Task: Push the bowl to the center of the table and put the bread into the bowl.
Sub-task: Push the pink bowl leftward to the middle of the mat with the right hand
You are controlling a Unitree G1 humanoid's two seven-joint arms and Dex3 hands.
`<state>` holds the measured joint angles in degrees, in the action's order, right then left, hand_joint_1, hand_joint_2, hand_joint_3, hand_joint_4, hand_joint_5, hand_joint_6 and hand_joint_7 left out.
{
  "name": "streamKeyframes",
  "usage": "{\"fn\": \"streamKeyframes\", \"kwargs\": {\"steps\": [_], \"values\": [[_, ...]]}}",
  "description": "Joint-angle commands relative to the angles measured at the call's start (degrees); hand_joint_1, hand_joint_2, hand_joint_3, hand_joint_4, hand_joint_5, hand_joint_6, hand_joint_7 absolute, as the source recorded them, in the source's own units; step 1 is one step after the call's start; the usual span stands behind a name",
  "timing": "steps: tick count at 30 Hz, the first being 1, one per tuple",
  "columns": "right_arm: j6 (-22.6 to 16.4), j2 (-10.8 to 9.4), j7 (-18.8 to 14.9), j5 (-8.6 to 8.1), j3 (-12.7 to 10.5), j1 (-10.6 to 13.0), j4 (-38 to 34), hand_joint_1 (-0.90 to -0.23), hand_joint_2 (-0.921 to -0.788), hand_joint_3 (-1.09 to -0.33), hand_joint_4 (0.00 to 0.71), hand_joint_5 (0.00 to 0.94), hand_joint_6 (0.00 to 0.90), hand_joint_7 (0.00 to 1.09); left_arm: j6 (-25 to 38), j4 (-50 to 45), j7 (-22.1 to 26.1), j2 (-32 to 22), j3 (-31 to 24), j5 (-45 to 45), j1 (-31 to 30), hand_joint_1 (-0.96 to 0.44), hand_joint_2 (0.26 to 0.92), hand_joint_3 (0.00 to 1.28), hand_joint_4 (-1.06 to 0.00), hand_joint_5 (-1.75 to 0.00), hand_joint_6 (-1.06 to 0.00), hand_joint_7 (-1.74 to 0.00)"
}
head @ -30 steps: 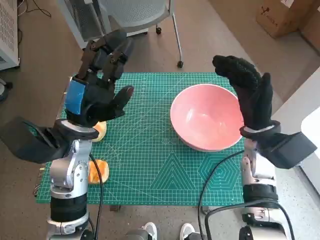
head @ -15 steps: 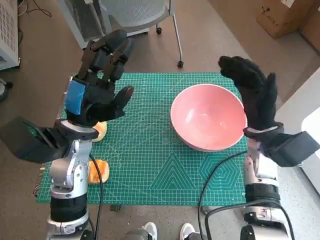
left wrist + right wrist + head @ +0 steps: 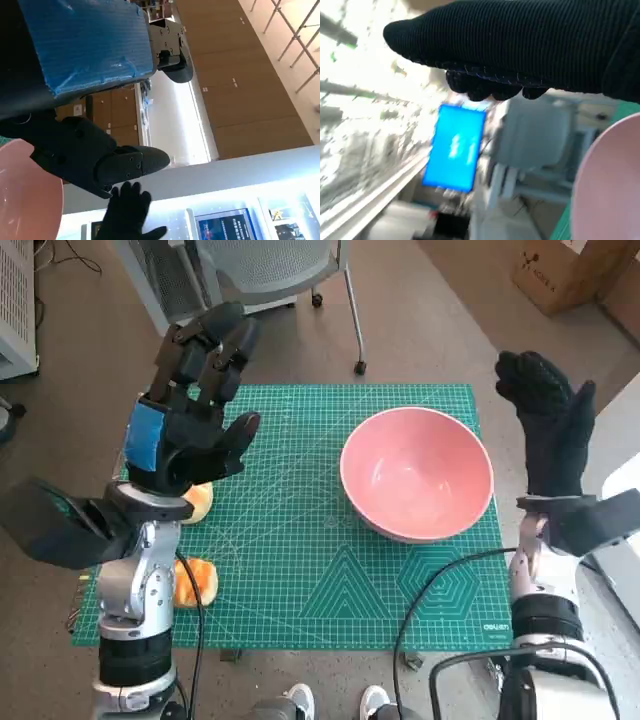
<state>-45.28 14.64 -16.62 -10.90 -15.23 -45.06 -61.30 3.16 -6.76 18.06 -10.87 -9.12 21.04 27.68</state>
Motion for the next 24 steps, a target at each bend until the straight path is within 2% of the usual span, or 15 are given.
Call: {"fn": "streamKeyframes", "kwargs": {"steps": [1,8,12,16,20,24], "values": [[1.11,0.97,3.57,2.00,-0.19,0.12,-5.74,-0.526,-0.921,-0.555,0.171,0.010,0.345,0.00,0.32,-1.34,-0.24,-0.40,-0.37,0.27,-0.76,-0.39,0.657,0.62,0.00,-0.32,0.00,-0.77],[4.89,1.40,4.72,2.20,-1.15,0.12,-9.93,-0.514,-0.921,-0.559,0.171,0.006,0.341,0.00,0.20,-1.47,-0.09,-0.77,-0.47,0.01,-0.95,-0.39,0.659,0.62,0.00,-0.32,0.00,-0.77],[7.77,0.57,4.33,1.30,-2.14,0.28,-11.21,-0.510,-0.921,-0.560,0.164,0.002,0.347,0.00,0.17,-1.61,-0.06,-0.85,-0.39,-0.12,-1.01,-0.39,0.661,0.62,0.00,-0.32,0.00,-0.77],[10.40,-0.16,5.86,2.20,-2.07,0.42,-11.98,-0.512,-0.921,-0.557,0.173,0.007,0.358,0.01,0.24,-1.86,-0.13,-0.91,-0.34,-0.24,-1.21,-0.39,0.661,0.62,0.00,-0.32,0.00,-0.77],[12.34,-1.03,6.25,2.27,-2.18,0.57,-12.46,-0.510,-0.921,-0.558,0.200,0.018,0.377,0.02,0.32,-1.94,0.05,-1.11,-0.47,-0.11,-1.43,-0.39,0.662,0.62,0.00,-0.32,0.00,-0.77],[14.57,-2.48,5.38,1.66,-2.66,0.41,-12.95,-0.511,-0.921,-0.563,0.210,0.019,0.390,0.02,0.28,-2.19,0.26,-1.46,-0.83,0.06,-1.95,-0.39,0.662,0.61,0.00,-0.32,0.00,-0.77]]}}
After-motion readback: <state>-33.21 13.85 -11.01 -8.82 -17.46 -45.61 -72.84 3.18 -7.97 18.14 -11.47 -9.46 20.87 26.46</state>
